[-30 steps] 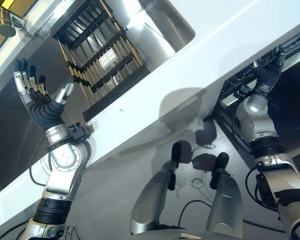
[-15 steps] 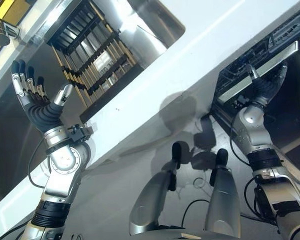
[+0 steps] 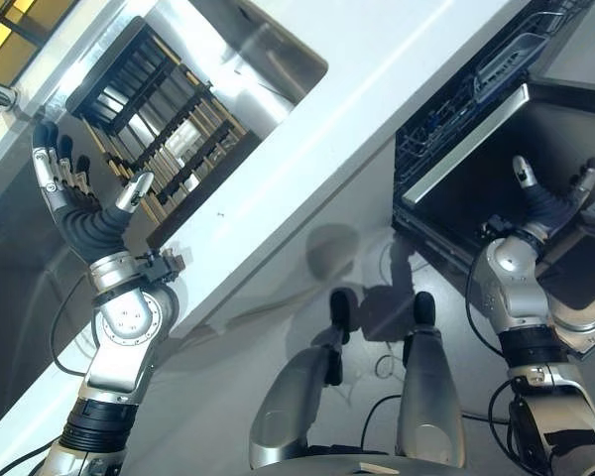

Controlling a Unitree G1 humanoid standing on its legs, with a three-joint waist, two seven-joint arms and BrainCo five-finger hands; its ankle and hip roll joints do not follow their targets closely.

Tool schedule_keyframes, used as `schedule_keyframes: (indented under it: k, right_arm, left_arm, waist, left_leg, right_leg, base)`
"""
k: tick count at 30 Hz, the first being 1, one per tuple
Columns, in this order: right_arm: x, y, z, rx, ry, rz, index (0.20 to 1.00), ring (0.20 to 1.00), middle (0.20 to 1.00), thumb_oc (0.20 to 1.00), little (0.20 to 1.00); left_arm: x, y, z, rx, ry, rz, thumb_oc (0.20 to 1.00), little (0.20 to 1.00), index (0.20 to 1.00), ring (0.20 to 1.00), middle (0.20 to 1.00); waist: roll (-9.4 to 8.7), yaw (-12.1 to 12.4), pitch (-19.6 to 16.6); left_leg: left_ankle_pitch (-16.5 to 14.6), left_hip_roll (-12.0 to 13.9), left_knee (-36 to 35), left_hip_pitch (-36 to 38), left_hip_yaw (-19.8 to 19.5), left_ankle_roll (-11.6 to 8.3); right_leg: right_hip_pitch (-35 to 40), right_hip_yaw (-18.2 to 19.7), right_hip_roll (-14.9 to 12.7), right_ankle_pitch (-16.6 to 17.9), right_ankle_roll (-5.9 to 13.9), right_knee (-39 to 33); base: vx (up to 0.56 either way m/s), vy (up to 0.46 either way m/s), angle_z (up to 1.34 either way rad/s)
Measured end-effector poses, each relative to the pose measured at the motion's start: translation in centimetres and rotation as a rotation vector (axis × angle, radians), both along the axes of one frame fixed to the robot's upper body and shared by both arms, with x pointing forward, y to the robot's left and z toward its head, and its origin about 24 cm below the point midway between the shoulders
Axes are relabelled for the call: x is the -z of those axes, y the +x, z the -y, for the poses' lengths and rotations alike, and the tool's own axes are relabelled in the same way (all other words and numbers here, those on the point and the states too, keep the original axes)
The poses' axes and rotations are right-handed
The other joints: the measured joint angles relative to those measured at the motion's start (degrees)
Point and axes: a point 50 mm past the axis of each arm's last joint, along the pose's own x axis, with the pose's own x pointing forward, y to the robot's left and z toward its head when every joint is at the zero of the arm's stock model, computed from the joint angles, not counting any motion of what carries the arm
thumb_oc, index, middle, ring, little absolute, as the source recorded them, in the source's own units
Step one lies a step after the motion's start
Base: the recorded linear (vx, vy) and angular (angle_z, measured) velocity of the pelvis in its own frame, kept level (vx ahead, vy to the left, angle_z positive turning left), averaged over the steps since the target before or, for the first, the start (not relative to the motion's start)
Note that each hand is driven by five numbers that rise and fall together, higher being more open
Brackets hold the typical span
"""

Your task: Pick up plates and place into dishwasher.

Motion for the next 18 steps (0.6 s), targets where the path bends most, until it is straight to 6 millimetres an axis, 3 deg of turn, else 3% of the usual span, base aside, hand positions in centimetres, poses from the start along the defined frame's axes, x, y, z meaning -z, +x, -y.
schedule_keyframes:
  k: [5,6,8,10,12,13,14,15,16,17,18]
  right_arm:
    - [3.1,-2.3,1.5,0.094,0.049,-0.08,1.0,1.0,1.0,1.0,1.0]
    - [4.0,-2.9,1.7,0.111,0.066,-0.101,1.0,1.0,1.0,1.0,1.0]
    - [5.7,-4.1,2.0,0.154,0.116,-0.138,1.0,1.0,1.0,1.0,1.0]
    - [7.0,-5.2,2.2,0.193,0.137,-0.169,1.0,1.0,1.0,1.0,1.0]
    - [8.0,-5.9,2.4,0.249,0.176,-0.193,1.0,1.0,1.0,1.0,1.0]
    - [8.8,-6.5,2.4,0.284,0.207,-0.211,1.0,1.0,1.0,1.0,1.0]
    - [9.1,-6.6,2.4,0.311,0.219,-0.218,1.0,1.0,1.0,1.0,1.0]
    - [9.0,-6.7,2.6,0.327,0.211,-0.216,1.0,1.0,1.0,1.0,1.0]
    - [9.0,-6.8,2.7,0.352,0.206,-0.218,1.0,1.0,1.0,1.0,1.0]
    - [9.3,-7.1,2.7,0.375,0.212,-0.224,1.0,1.0,1.0,1.0,1.0]
    - [9.8,-7.5,2.8,0.405,0.221,-0.24,1.0,1.0,1.0,1.0,1.0]
  left_arm:
    - [0.9,-0.2,-0.1,0.005,0.014,-0.042,1.0,1.0,1.0,1.0,1.0]
    - [1.1,-0.3,-0.2,0.001,0.017,-0.053,1.0,1.0,1.0,1.0,1.0]
    - [1.6,-0.5,-0.3,0.0,0.024,-0.078,1.0,1.0,1.0,1.0,1.0]
    - [2.1,-0.5,-0.3,-0.004,0.012,-0.097,1.0,1.0,1.0,1.0,1.0]
    - [2.0,-0.3,-0.6,-0.01,0.027,-0.097,1.0,1.0,1.0,1.0,1.0]
    - [1.7,-0.2,-0.9,-0.016,0.047,-0.096,1.0,1.0,1.0,1.0,1.0]
    - [1.7,-0.1,-1.1,-0.025,0.052,-0.098,1.0,1.0,1.0,1.0,1.0]
    - [2.1,-0.1,-1.1,-0.03,0.036,-0.11,1.0,1.0,1.0,1.0,1.0]
    - [2.3,0.2,-0.9,-0.027,0.02,-0.11,1.0,1.0,1.0,1.0,1.0]
    - [2.4,0.4,-0.7,-0.025,-0.004,-0.106,1.0,1.0,1.0,1.0,1.0]
    - [2.2,0.6,-0.5,-0.02,-0.012,-0.097,1.0,1.0,1.0,1.0,1.0]
  waist:
    - [-1.1,-2.0,-0.3]
    - [-1.52,-2.8,-0.5]
    - [-2.57,-3.7,-0.7]
    - [-2.77,-5.5,-1.8]
    - [-2.85,-6.3,-2.3]
    - [-4.52,-6.7,-3.0]
    - [-5.19,-7.3,-3.0]
    - [-4.42,-7.6,-3.5]
    - [-3.92,-8.7,-3.8]
    - [-3.55,-9.7,-4.1]
    - [-3.08,-10.7,-4.2]
  left_leg:
    - [-1.9,-0.1,2.1,1.0,2.2,1.54]
    - [-2.5,-0.2,1.8,1.5,2.3,1.11]
    - [-8.7,-0.5,9.4,2.5,2.8,3.12]
    - [-8.9,-0.4,7.3,3.0,5.2,3.16]
    - [-8.8,0.5,5.0,3.0,7.6,3.1]
    - [-8.5,-1.0,4.8,3.2,8.9,3.08]
    - [-10.0,-1.7,11.0,2.6,9.1,3.86]
    - [-14.0,-1.4,13.7,4.4,9.0,3.88]
    - [-15.3,-1.8,10.2,6.4,9.8,4.32]
    - [-13.8,-1.7,8.1,7.2,11.5,4.86]
    - [-13.2,-1.5,6.8,8.0,12.9,5.03]
  right_leg:
    - [1.5,2.1,0.1,0.0,0.15,-1.7]
    - [2.1,2.4,0.1,0.1,0.21,-3.0]
    - [3.4,3.6,-0.5,0.9,1.38,-4.5]
    - [3.6,4.6,-0.9,1.5,2.93,-6.8]
    - [3.1,5.2,-0.5,2.0,1.19,-4.9]
    - [4.1,6.0,-2.2,2.3,1.99,-7.1]
    - [3.8,6.3,-3.0,3.7,2.82,-7.4]
    - [3.6,7.0,-2.5,4.0,3.13,-7.4]
    - [3.9,7.7,-2.5,4.3,3.82,-8.7]
    - [4.8,7.9,-2.9,4.5,4.29,-11.0]
    - [5.5,8.6,-3.2,5.3,3.42,-12.4]
  base:
    - [0.09,0.012,-0.25]
    - [0.1,0.04,-0.36]
    - [0.04,0.048,-0.43]
    - [0.05,0.11,-0.34]
    - [0.04,0.114,-0.16]
    - [0.07,0.144,0.03]
    - [0.08,0.163,-0.23]
    - [0.06,0.153,-0.44]
    - [0.07,0.154,-0.4]
    - [0.05,0.121,-0.25]
    - [0.06,0.115,-0.24]
